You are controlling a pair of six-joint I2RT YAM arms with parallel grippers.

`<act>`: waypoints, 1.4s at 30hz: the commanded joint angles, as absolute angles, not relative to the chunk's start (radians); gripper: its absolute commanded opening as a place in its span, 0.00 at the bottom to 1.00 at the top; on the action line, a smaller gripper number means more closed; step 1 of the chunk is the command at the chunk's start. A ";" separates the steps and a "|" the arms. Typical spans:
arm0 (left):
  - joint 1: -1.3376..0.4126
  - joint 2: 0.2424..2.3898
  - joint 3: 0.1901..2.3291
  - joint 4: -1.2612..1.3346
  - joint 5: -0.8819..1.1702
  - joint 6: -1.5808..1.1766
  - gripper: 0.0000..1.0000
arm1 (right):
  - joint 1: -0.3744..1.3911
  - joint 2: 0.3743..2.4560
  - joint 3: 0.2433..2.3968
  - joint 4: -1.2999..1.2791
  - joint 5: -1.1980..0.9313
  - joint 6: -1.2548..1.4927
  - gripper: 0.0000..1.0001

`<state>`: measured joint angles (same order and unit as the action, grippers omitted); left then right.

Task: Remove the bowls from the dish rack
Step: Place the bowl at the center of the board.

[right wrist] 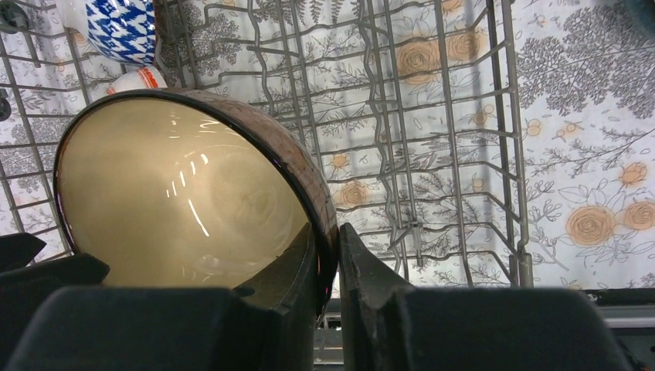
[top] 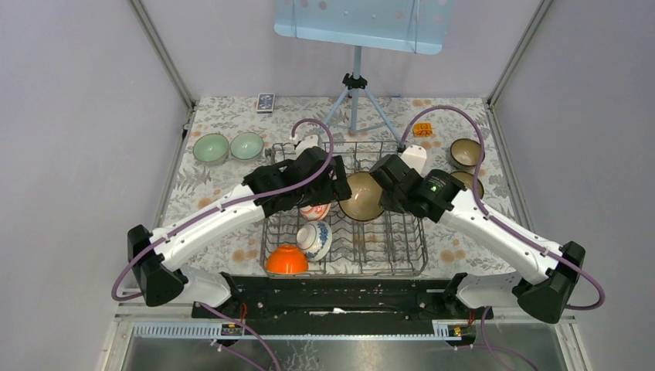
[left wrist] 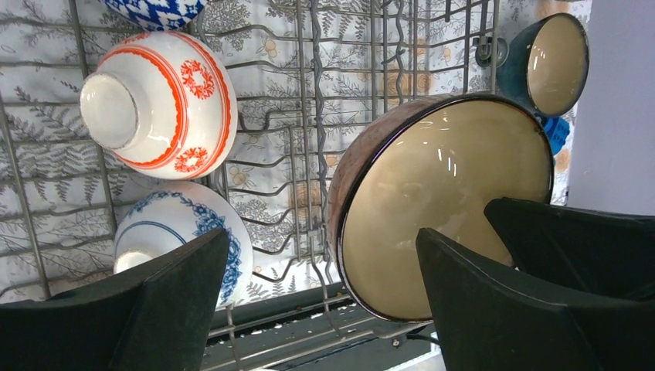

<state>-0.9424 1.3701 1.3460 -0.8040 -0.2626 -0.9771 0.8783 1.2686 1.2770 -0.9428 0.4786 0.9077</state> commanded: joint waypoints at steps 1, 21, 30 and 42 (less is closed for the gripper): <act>-0.939 1.350 1.365 -0.753 -0.276 -0.923 0.90 | 0.848 1.192 1.268 -0.822 0.443 0.966 0.00; -0.939 1.445 1.422 -0.752 -0.239 -0.834 0.39 | 0.833 1.176 1.249 -0.773 0.374 0.966 0.00; -0.940 1.447 1.426 -0.751 -0.240 -0.824 0.10 | 0.833 1.185 1.251 -0.766 0.369 0.961 0.00; -0.939 1.404 1.406 -0.718 -0.242 -0.833 0.00 | 0.832 1.178 1.247 -0.741 0.330 0.866 0.25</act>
